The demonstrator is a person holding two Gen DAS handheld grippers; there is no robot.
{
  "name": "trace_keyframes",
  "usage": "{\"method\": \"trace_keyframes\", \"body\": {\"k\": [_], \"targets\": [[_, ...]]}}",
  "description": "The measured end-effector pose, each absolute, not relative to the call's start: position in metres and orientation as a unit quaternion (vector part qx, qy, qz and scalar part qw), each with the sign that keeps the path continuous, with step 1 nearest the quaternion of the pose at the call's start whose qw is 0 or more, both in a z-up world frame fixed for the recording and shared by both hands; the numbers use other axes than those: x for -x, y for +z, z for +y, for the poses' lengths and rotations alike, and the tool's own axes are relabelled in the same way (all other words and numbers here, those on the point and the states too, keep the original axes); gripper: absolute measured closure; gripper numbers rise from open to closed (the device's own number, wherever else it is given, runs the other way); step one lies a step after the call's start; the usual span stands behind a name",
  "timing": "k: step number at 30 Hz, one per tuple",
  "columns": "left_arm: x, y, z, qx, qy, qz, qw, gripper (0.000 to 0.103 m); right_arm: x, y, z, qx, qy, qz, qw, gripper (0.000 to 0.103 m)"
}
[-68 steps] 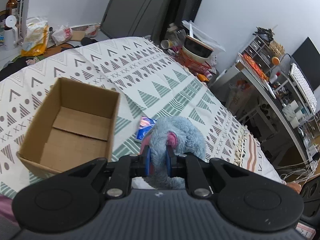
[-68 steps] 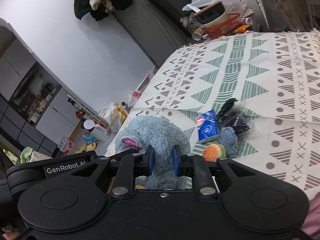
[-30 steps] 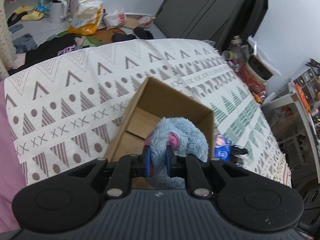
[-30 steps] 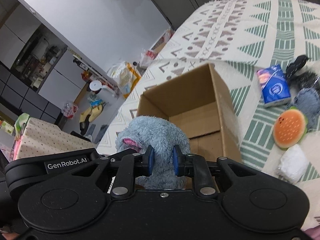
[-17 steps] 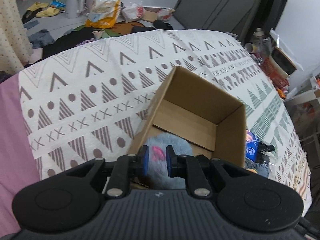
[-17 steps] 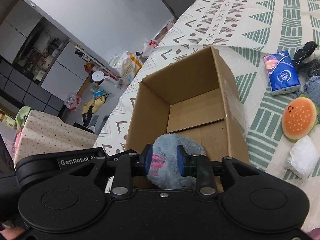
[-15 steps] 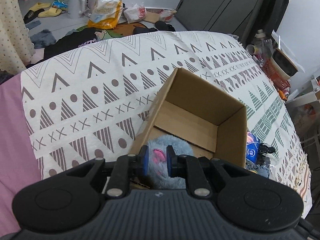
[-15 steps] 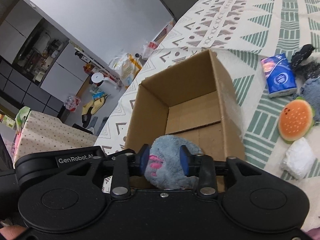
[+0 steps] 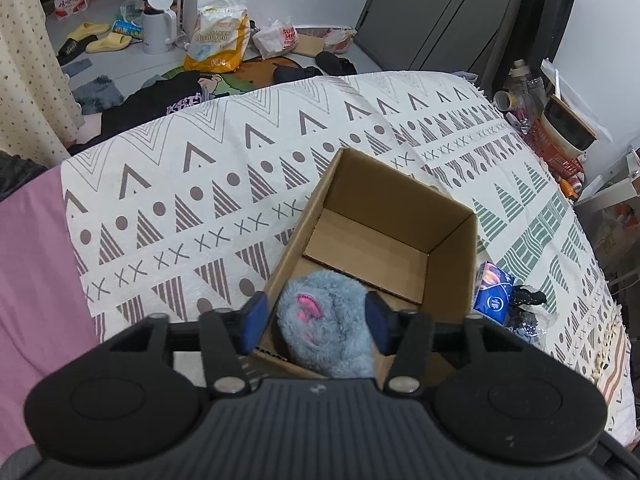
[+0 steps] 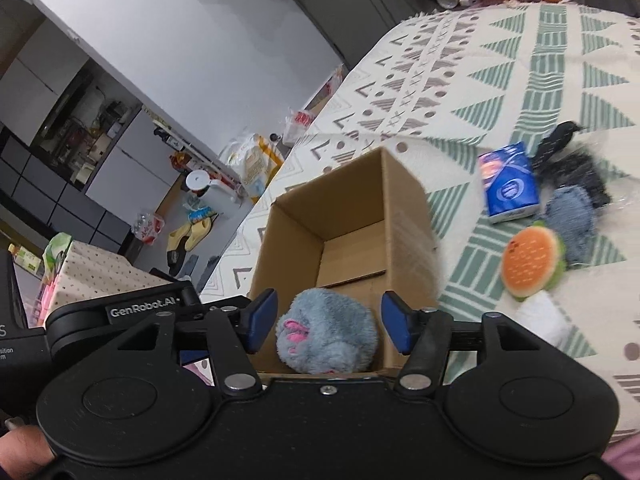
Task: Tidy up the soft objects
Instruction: 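Lower the grey plush into the box and open the right tool, then grasp the orange burger plush with the left tool while the right tool grasps the denim scrap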
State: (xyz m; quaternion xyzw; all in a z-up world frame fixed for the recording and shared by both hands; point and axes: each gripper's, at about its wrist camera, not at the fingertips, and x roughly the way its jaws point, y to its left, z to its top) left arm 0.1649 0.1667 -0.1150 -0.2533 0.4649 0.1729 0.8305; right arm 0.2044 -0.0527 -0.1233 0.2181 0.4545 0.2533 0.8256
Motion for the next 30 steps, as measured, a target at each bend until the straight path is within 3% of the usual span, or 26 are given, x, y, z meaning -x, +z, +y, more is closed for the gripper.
{"method": "trace_keyframes", "body": {"k": [4,9,10,15,30], "targets": [[-0.163,-0.107,0.156,0.245,0.177,0.461,0.834,0.034,-0.202,-0.121,-0.07,-0.22,0.24,0.446,0.834,0.025],[-0.163,-0.098,0.143,0.231,0.183,0.453,0.841,0.025,-0.201,-0.117,-0.092,-0.227,0.228,0.439,0.839,0.019],[-0.162,-0.096,0.14,0.228,0.184,0.452,0.843,0.024,-0.2,-0.117,-0.095,-0.228,0.225,0.438,0.84,0.013],[-0.161,-0.087,0.125,0.224,0.173,0.443,0.851,0.02,-0.2,-0.112,-0.116,-0.229,0.216,0.429,0.847,0.0],[-0.166,-0.066,0.069,0.183,0.138,0.429,0.874,0.01,-0.2,-0.106,-0.175,-0.232,0.199,0.417,0.856,0.0]]}}
